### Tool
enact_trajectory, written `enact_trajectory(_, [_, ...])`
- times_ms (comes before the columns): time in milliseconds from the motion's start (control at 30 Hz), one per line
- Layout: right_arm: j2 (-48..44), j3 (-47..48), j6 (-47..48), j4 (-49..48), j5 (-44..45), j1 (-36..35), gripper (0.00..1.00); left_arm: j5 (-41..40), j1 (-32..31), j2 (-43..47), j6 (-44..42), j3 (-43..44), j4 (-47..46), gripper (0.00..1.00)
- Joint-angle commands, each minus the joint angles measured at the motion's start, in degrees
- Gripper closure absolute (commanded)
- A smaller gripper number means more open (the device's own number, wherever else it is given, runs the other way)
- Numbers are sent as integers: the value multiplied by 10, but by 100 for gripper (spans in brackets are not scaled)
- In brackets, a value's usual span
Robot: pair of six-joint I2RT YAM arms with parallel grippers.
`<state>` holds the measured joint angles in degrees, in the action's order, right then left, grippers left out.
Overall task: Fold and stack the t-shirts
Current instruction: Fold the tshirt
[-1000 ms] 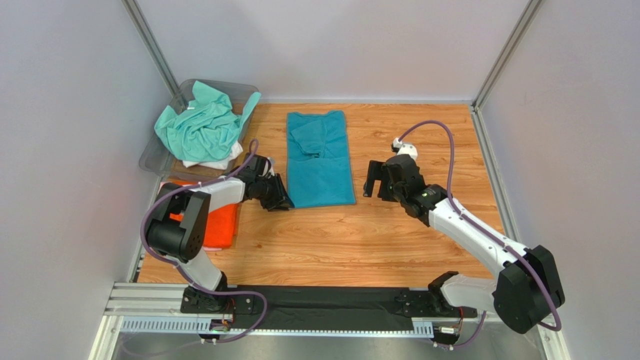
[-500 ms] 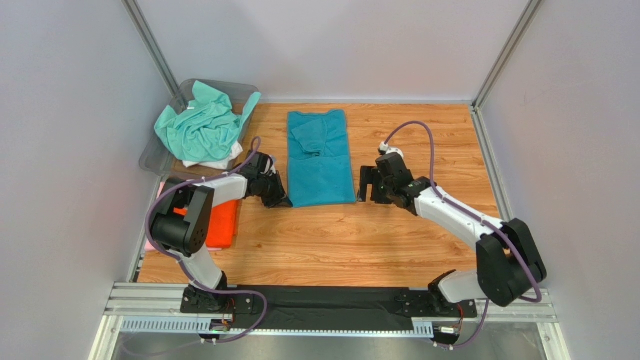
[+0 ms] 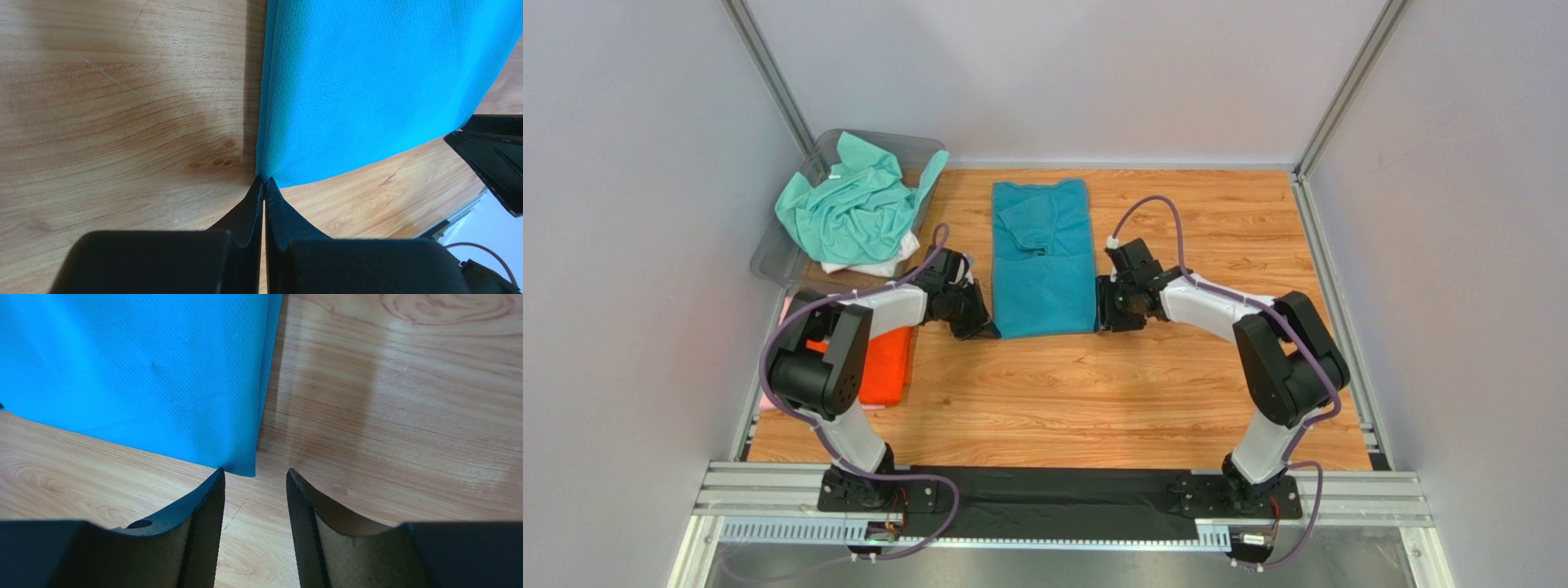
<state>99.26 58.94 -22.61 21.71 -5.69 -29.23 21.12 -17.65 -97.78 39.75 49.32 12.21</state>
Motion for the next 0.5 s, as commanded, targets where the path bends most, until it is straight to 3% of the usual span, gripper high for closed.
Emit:
enact_trajectory(0, [11, 14, 8, -27, -9, 3, 58, -43, 0, 9, -17, -9, 26, 100])
enact_trajectory(200, [25, -8, 1, -72, -35, 3, 72, -30, 0, 14, -23, -13, 15, 100])
enact_trajectory(333, [31, -13, -4, -72, -53, 3, 99, -28, 0, 28, -16, -29, -4, 100])
enact_trajectory(467, [10, -30, -14, -64, -100, 3, 100, -20, 0, 57, -11, -51, -18, 100])
